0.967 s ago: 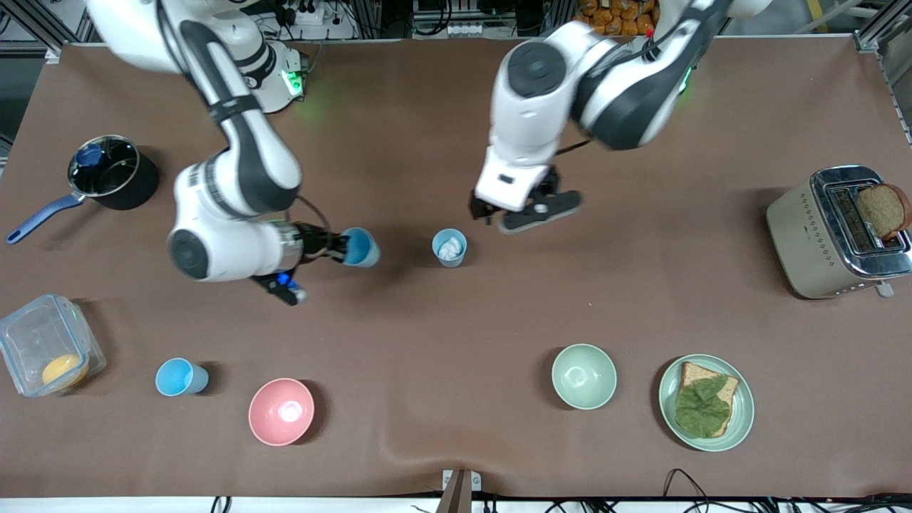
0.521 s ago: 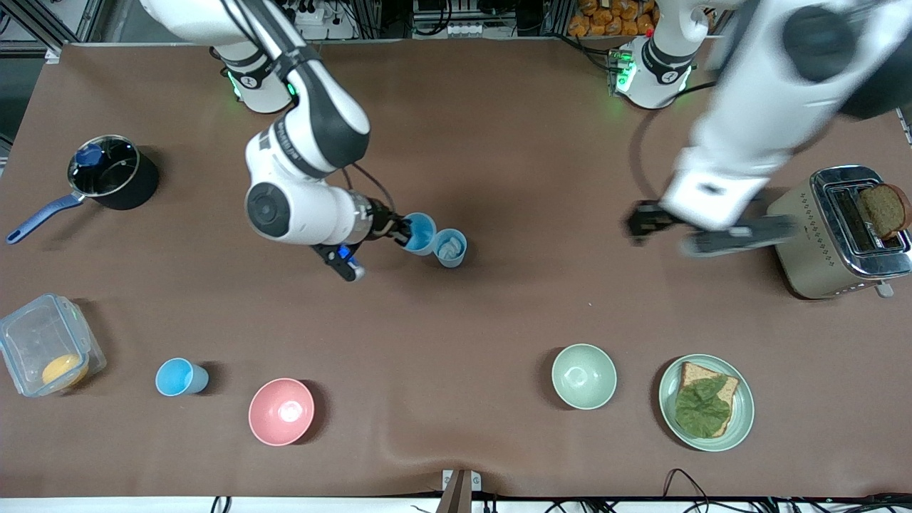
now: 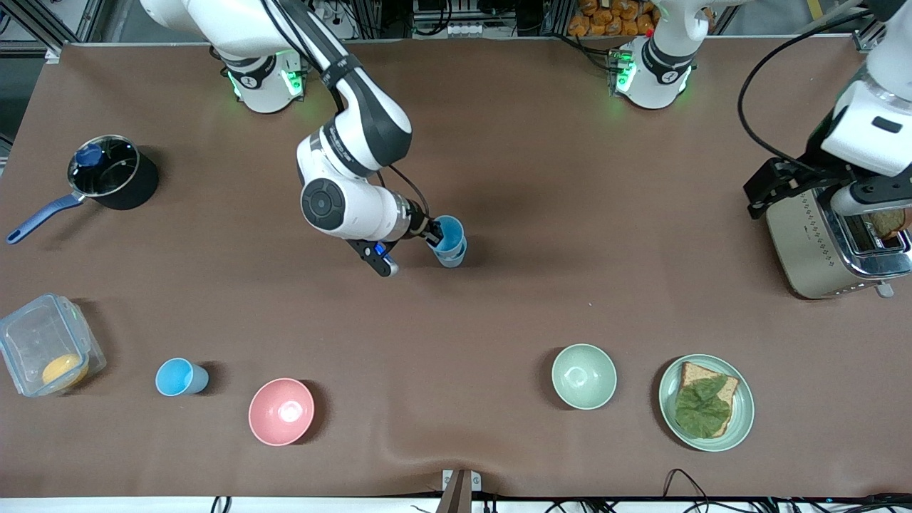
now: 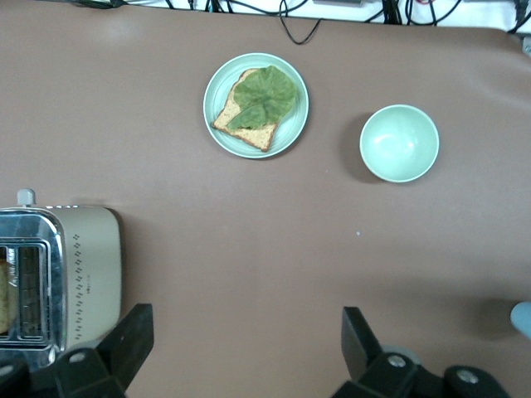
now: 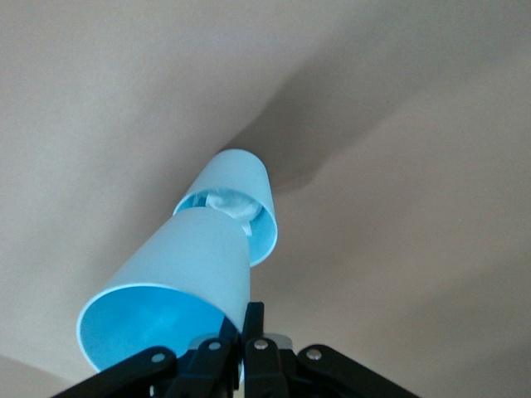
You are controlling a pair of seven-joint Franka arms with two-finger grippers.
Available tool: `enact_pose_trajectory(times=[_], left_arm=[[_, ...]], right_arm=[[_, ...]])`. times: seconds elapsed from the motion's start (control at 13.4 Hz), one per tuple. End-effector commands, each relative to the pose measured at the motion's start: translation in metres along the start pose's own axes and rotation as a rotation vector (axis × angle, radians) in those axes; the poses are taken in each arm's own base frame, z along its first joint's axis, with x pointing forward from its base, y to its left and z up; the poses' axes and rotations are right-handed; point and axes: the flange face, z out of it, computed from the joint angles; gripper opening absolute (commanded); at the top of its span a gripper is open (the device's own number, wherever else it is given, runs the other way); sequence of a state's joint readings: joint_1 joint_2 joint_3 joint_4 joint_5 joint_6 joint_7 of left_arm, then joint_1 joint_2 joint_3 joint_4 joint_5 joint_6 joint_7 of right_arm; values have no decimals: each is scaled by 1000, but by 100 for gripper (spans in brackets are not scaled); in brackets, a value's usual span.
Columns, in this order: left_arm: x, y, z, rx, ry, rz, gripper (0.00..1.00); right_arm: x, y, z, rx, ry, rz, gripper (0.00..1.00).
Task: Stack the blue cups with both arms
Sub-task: 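Open the right gripper and lift it away from the stacked cups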
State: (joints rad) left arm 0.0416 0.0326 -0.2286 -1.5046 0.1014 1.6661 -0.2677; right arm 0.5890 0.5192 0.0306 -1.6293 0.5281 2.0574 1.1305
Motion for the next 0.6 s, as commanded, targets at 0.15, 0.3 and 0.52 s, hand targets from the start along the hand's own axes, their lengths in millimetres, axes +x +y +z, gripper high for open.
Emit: enact_pose_trajectory(times=[0.15,0.3,0.52], left_arm=[[-15,-24,0,-7,-42,7,100],[-13,-33,1,-22,-46,-13,100],[-9,-33,6,-29,-52,-18,100]], right_arm=[[0,-2,23,-25,21,9,0],[3,-1,27,-35,21,10,14],[5,-1,0,-11,31,-1,100]])
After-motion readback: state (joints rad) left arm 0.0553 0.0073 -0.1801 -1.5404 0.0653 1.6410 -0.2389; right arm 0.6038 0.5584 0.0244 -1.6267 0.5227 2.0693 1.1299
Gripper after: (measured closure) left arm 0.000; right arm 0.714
